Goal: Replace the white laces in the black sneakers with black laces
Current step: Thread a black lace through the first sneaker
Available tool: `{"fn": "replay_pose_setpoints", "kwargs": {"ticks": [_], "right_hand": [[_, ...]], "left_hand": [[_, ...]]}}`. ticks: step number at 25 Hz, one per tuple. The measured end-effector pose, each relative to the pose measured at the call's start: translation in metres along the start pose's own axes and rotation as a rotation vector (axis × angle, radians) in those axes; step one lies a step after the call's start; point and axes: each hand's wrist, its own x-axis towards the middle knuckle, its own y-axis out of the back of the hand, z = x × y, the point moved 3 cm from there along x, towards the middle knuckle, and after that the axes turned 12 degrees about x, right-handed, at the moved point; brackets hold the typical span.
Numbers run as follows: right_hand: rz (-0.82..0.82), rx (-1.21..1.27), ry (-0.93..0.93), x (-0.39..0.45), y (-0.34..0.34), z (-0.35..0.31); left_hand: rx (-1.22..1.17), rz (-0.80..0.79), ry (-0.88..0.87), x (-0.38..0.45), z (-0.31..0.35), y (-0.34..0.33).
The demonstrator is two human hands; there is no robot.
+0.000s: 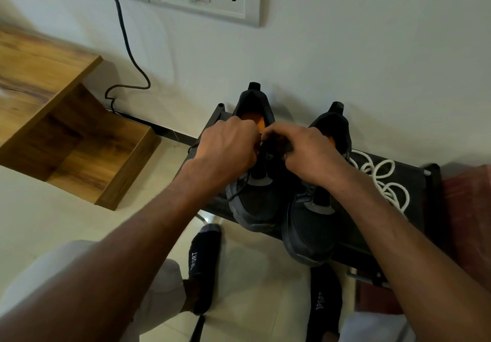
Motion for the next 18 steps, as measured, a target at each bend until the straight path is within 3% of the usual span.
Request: {"fn": "replay_pose_setpoints", "kwargs": {"ticks": [14, 18], "right_hand": [[-0.025, 0.078, -0.038, 0.000, 0.004, 0.002], [-0.029, 0.067, -0.043, 0.002, 0.003, 0.002]], "left_hand": [[-0.159, -0.043, -0.066, 0.007, -0.001, -0.020], [-0.464, -0.117, 0.089, 0.005, 0.004, -0.031]]}}
